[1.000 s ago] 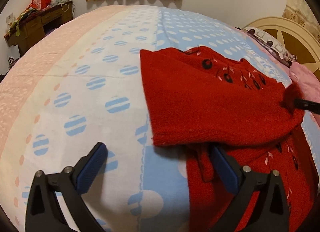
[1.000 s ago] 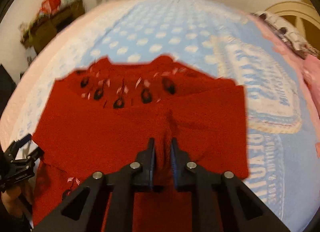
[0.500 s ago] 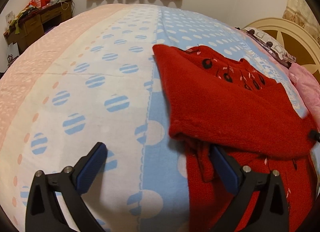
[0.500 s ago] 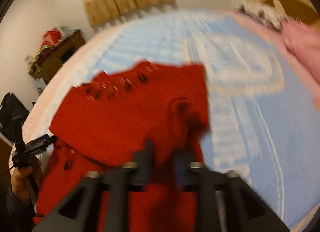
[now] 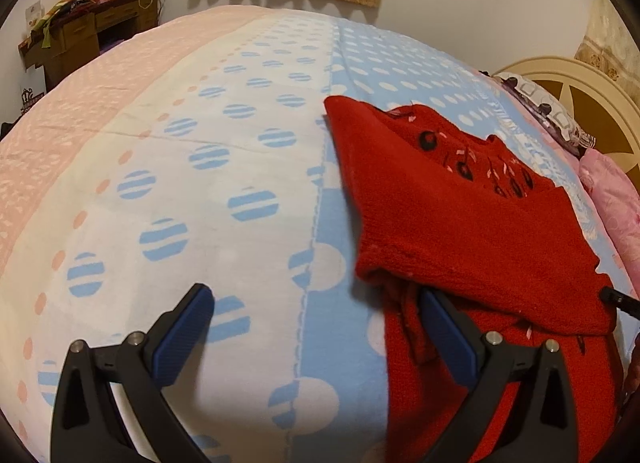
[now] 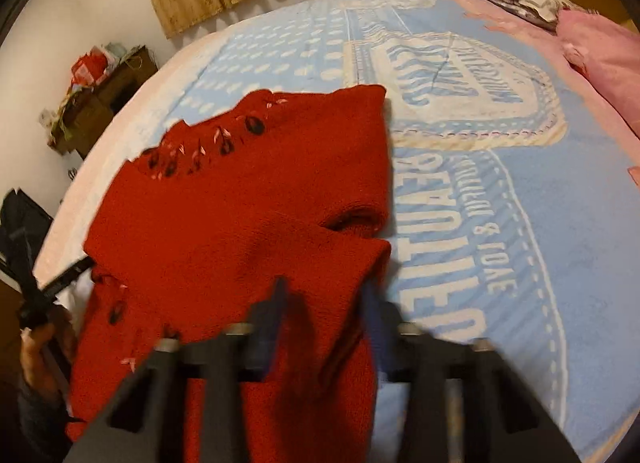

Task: Fold small clothes
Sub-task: 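Grasp the sweater side edge with the right gripper and lift it inward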

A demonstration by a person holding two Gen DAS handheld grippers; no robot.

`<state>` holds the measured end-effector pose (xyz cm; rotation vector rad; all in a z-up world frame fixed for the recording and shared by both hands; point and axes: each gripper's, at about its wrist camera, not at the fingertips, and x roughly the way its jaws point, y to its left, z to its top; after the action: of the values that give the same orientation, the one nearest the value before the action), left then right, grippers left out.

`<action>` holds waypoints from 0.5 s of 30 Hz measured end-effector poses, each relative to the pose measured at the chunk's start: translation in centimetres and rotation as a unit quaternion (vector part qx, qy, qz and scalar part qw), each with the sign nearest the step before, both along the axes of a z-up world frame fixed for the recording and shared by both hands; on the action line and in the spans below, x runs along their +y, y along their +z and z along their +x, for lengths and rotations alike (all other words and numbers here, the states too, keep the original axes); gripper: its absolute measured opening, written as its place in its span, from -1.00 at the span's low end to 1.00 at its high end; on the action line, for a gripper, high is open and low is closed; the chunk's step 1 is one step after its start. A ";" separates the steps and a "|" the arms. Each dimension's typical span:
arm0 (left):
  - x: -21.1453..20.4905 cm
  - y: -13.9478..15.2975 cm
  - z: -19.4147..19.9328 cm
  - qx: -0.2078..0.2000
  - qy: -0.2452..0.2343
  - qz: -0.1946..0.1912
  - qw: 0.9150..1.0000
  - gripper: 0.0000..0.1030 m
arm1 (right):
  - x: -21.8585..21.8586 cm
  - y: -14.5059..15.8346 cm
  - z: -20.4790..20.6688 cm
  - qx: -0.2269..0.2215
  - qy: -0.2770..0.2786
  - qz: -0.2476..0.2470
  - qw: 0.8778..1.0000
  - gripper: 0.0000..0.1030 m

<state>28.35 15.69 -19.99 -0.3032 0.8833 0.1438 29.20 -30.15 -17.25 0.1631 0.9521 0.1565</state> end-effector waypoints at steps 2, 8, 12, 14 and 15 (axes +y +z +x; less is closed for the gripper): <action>0.0 0.0 0.1 0.002 0.000 0.002 1.000 1.00 | 0.2 0.8 -0.2 -0.020 0.003 -0.005 1.000 -0.92; 0.0 -0.1 0.1 0.003 0.001 0.001 1.000 1.00 | 2.4 7.0 -1.0 -0.136 0.029 -0.083 0.987 -0.94; 0.6 0.0 -0.3 -0.003 0.015 -0.008 1.000 1.00 | 2.2 6.6 0.0 -0.128 0.029 -0.076 0.988 -0.94; 1.3 0.0 -0.6 -0.005 0.033 -0.017 0.999 1.00 | 2.3 4.6 0.3 -0.105 0.024 -0.087 0.990 -0.93; 1.7 0.0 -0.9 -0.008 0.044 -0.024 0.999 1.00 | 2.1 3.7 0.5 -0.095 0.020 -0.094 0.991 -0.93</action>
<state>27.43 17.44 -19.98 -0.3876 0.8589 0.2017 29.67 -28.02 -13.53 -0.0448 0.7762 0.1168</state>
